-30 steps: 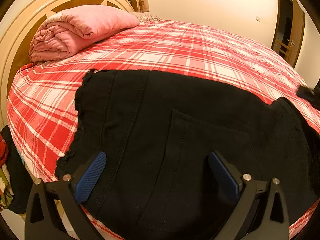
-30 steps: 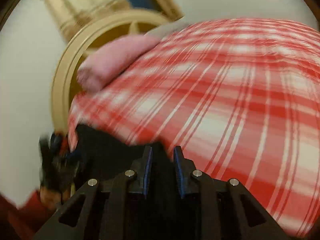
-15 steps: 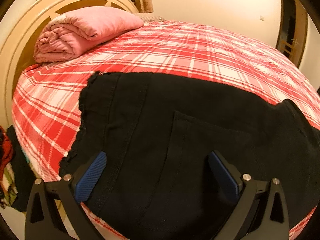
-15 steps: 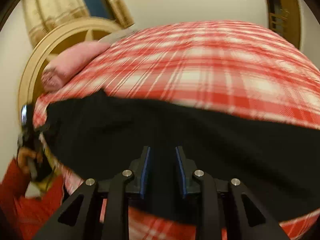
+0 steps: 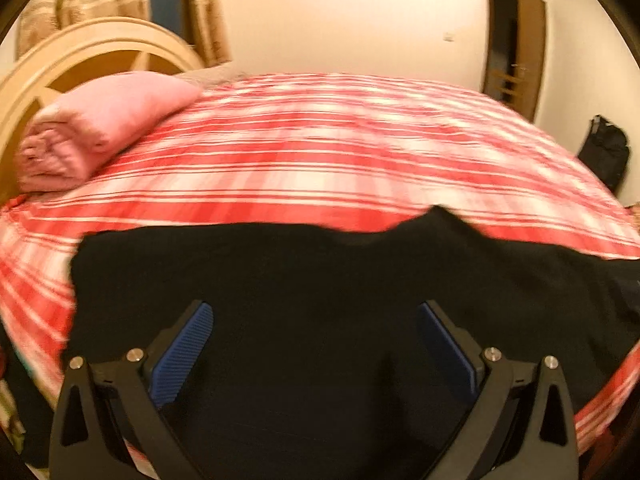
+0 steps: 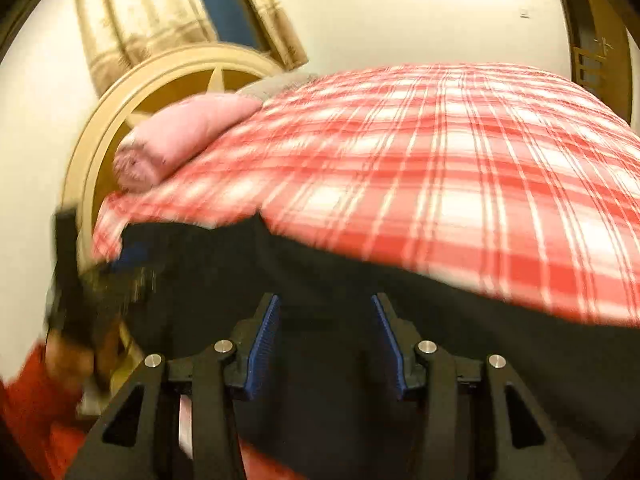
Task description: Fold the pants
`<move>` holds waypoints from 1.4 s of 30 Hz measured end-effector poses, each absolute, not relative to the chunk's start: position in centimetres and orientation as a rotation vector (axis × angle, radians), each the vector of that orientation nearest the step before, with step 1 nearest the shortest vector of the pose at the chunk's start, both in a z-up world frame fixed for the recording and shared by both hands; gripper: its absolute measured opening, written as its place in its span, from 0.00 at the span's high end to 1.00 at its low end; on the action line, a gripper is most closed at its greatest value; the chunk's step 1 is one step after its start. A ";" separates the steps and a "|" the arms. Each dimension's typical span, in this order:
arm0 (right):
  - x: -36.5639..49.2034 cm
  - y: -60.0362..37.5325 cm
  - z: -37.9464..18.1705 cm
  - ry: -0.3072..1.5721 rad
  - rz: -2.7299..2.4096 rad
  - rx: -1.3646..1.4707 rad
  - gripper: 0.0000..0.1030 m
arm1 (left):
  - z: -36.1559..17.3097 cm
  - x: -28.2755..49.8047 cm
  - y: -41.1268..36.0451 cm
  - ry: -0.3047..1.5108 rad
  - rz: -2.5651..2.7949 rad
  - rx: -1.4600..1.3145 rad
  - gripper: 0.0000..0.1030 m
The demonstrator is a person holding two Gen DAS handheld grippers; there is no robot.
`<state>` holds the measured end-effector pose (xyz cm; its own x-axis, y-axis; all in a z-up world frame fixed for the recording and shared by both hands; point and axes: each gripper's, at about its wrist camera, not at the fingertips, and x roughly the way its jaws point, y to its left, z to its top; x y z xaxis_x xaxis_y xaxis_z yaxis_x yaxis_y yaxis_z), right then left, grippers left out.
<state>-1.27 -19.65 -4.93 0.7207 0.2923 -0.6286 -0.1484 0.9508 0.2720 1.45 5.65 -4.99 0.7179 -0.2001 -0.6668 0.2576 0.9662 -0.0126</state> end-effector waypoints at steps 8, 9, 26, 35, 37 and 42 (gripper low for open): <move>2.2 -20.1 -9.0 0.776 0.162 0.168 0.52 | -7.4 2.2 1.2 0.755 -0.218 0.214 0.00; 1.7 -21.4 -8.6 0.774 0.125 0.181 0.52 | -7.8 2.3 1.6 0.775 -0.205 0.215 0.00; -8.6 -43.1 -7.7 0.841 -0.581 0.190 0.47 | -5.8 0.3 -2.0 0.784 -0.447 0.143 0.00; -13.4 -38.0 -5.4 0.742 -0.328 0.316 0.47 | -8.3 -3.6 -7.9 0.801 -0.630 0.346 0.00; -13.8 -33.9 -6.4 0.810 -0.230 0.238 0.47 | -8.5 -4.1 -8.2 0.785 -0.634 0.392 0.00; -15.1 -29.7 -9.6 0.981 -0.167 0.053 0.45 | -8.8 -4.4 -7.5 0.818 -0.657 0.420 0.00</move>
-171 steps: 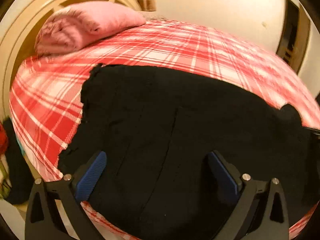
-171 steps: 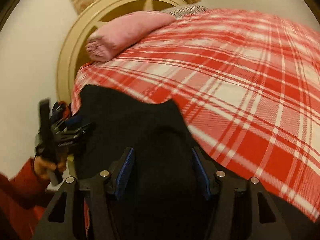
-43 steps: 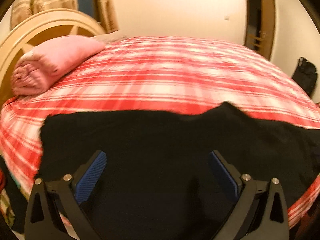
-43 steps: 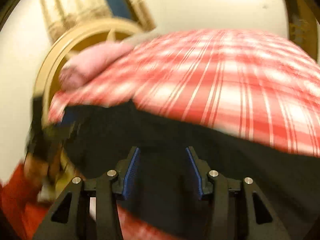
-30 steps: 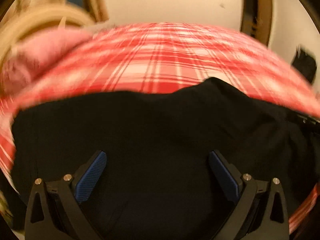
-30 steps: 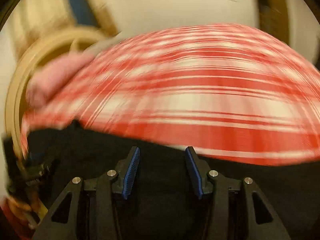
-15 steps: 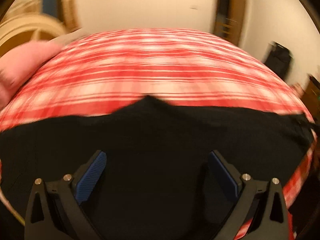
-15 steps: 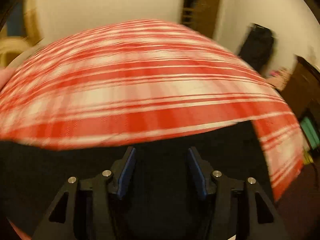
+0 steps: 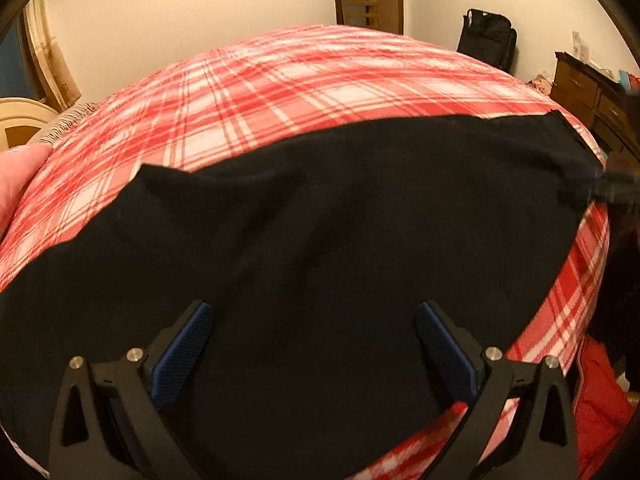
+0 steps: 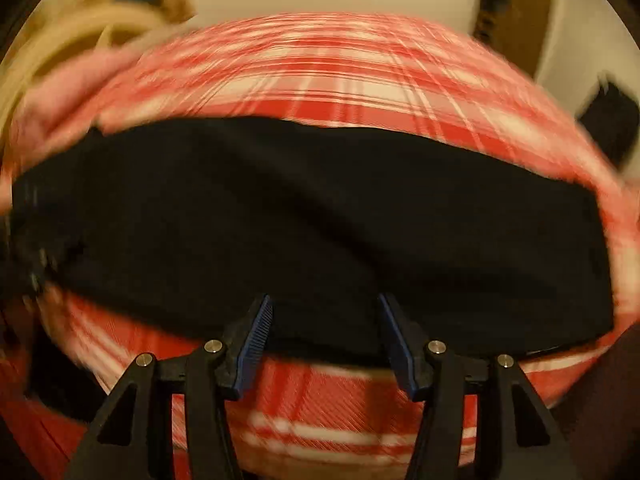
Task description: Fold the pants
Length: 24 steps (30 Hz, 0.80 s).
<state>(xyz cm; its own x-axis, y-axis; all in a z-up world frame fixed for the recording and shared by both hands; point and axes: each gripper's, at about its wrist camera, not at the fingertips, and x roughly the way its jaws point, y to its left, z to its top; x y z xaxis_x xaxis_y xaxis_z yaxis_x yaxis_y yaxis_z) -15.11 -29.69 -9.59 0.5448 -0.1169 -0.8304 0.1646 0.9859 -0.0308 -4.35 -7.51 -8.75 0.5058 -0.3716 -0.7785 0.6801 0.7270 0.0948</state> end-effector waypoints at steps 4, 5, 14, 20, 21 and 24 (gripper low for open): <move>-16.0 -32.0 -7.6 0.990 -0.136 0.162 0.45 | -9.1 -5.2 -7.2 0.814 -0.665 0.460 0.00; -16.1 -33.0 -6.9 0.955 -0.154 0.175 0.45 | -9.0 -5.1 -7.1 0.818 -0.665 0.454 0.00; -19.3 -51.2 -5.5 0.847 -0.599 0.386 0.37 | -5.4 -5.4 -6.1 0.737 -0.700 0.336 0.00; -20.2 -54.0 -8.7 0.915 -0.553 0.509 0.25 | -4.4 -4.2 -5.8 0.728 -0.637 0.298 0.00; -19.7 -53.5 -8.9 0.943 -0.540 0.480 0.23 | -4.5 -4.0 -5.7 0.740 -0.627 0.292 0.00; -19.4 -52.1 -9.1 0.995 -0.513 0.446 0.23 | -4.8 -3.5 -5.3 0.763 -0.613 0.271 0.00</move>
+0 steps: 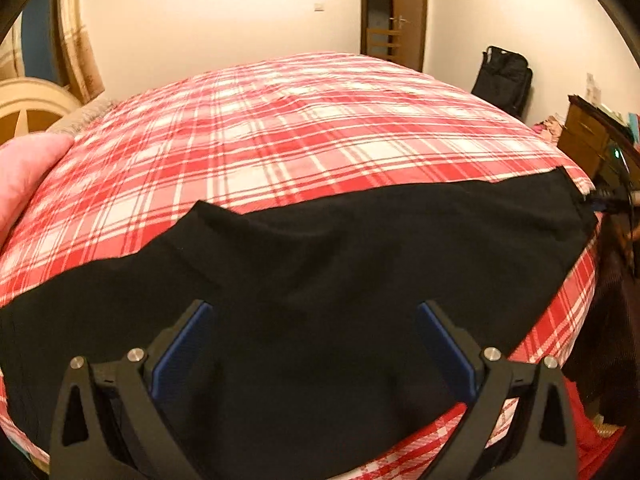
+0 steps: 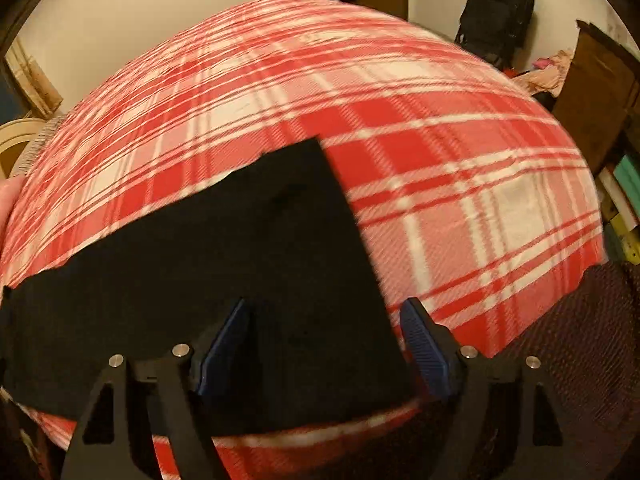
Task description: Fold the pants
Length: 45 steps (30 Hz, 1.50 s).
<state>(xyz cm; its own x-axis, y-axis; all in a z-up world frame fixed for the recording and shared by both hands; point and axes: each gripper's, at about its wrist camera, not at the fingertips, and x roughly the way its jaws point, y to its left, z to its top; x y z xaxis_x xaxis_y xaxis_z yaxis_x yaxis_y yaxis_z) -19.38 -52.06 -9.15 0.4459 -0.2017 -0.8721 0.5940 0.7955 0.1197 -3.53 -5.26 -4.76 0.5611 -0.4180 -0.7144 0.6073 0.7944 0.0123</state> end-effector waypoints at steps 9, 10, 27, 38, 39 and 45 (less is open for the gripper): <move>-20.0 -49.1 -5.9 0.937 -0.388 0.493 0.81 | -4.4 -3.1 -4.3 0.759 -0.603 0.229 0.00; -20.0 -48.5 -4.7 0.893 -0.357 0.515 0.81 | -4.3 -3.0 -4.1 0.755 -0.599 0.224 0.00; -5.3 -17.7 -2.3 0.820 0.277 0.185 0.81 | -3.2 -0.2 2.5 0.715 -0.451 0.099 0.00; -5.8 -4.6 -9.2 0.734 0.191 -0.307 0.68 | -4.5 0.9 5.4 0.733 -0.381 0.075 0.00; -5.8 -4.4 -9.6 0.736 0.204 -0.312 0.63 | -4.6 1.0 5.6 0.734 -0.377 0.073 0.00; -6.1 -7.0 -7.5 0.716 0.422 -0.036 0.30 | -4.8 1.0 5.9 0.742 -0.371 0.068 0.00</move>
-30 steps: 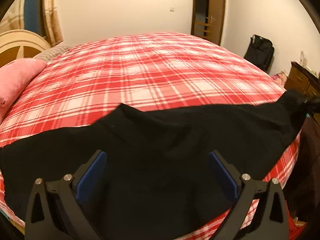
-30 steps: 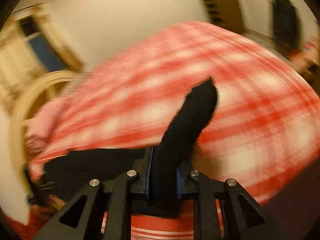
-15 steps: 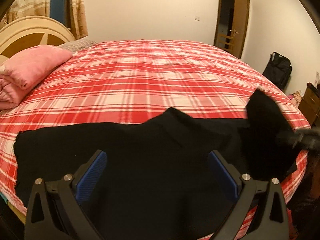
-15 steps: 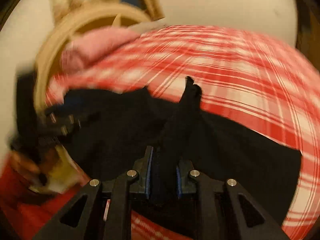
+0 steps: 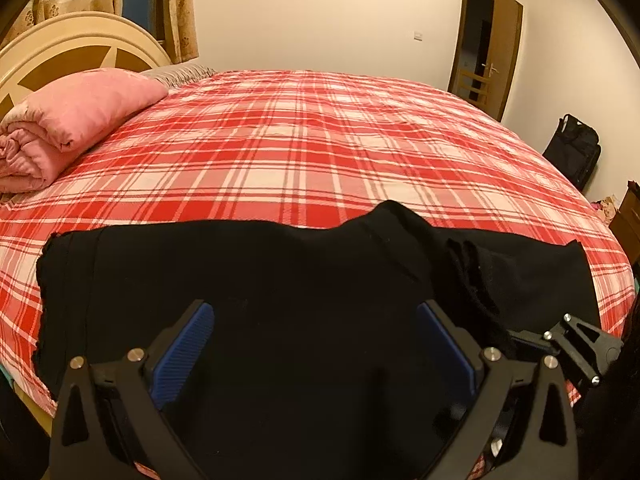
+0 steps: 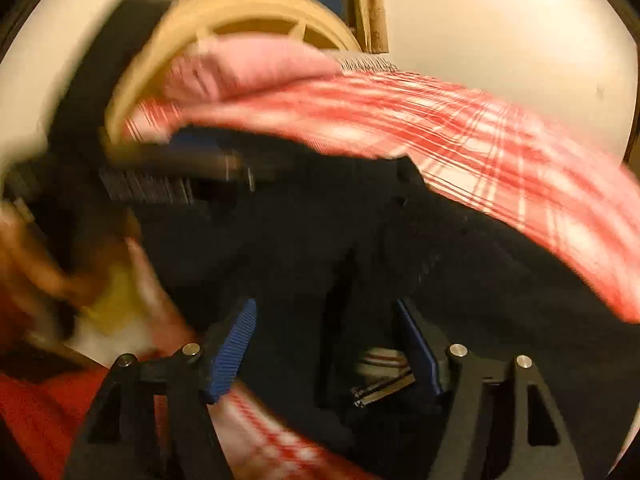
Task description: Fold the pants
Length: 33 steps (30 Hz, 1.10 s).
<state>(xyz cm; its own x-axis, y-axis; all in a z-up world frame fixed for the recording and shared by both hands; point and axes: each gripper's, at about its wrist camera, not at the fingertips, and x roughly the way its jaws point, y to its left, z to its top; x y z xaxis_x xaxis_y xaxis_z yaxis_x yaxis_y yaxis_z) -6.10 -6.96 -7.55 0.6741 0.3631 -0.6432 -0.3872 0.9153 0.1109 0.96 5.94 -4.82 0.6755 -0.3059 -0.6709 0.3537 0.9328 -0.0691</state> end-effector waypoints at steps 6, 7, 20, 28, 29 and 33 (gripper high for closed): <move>-8.1 -19.1 -3.3 0.603 0.297 0.312 0.30 | -3.5 0.4 4.8 0.687 -0.407 0.133 0.00; -8.5 -21.9 -3.2 0.603 0.191 0.323 0.30 | -3.2 0.4 4.5 0.677 -0.419 0.141 0.00; -5.6 -33.6 -9.4 0.755 0.010 0.552 0.30 | -5.3 2.3 -4.2 0.786 -0.623 0.106 0.00; -4.5 -33.1 -9.8 0.741 0.056 0.537 0.70 | -7.7 2.8 -4.4 0.854 -0.566 0.084 0.00; -4.4 -32.3 -9.5 0.763 0.057 0.492 0.80 | -7.8 2.7 -4.3 0.843 -0.562 0.087 0.00; -6.5 -31.7 -7.4 0.727 0.007 0.418 0.89 | -8.2 2.0 -4.8 0.796 -0.551 0.127 0.00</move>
